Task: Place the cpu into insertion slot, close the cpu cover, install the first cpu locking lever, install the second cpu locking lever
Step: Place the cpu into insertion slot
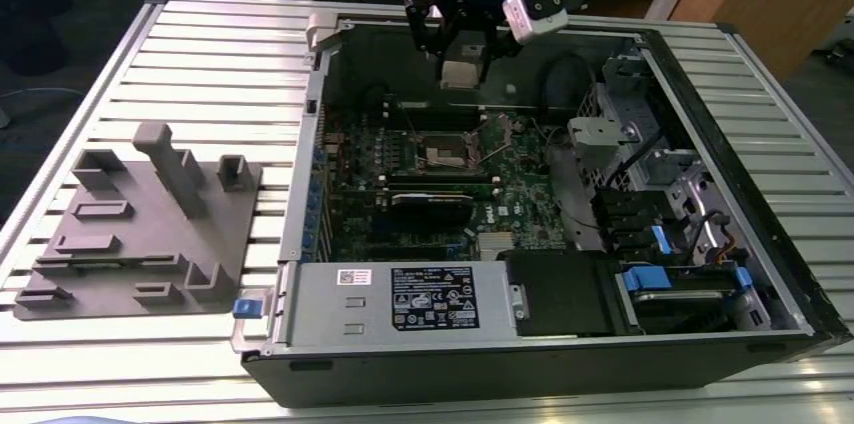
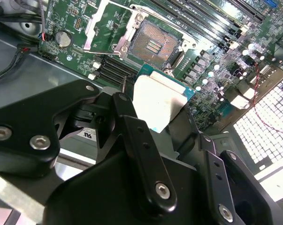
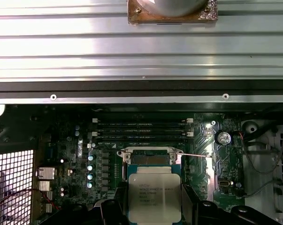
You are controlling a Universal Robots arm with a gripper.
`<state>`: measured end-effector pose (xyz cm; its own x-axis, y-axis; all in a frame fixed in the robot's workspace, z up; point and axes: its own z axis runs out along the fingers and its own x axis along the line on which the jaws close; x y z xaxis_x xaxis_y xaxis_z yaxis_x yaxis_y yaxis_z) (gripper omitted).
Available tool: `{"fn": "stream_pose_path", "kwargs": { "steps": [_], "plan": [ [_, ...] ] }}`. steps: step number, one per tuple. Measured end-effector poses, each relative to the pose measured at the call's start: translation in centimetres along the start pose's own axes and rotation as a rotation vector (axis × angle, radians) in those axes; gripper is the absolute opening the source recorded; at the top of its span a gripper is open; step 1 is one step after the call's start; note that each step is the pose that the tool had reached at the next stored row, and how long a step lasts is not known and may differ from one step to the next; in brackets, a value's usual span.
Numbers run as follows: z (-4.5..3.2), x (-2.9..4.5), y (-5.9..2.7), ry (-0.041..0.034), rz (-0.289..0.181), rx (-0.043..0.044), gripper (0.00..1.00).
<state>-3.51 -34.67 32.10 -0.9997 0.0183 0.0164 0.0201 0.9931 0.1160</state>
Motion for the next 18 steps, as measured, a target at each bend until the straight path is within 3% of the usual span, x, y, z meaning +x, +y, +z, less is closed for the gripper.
{"fn": "stream_pose_path", "kwargs": {
  "steps": [6,18],
  "plan": [
    [0.02,0.0,0.0,-0.0019,0.016,-0.0004,0.54],
    [0.12,-0.01,-0.01,-0.0253,0.218,-0.0036,0.54]
  ]
}}
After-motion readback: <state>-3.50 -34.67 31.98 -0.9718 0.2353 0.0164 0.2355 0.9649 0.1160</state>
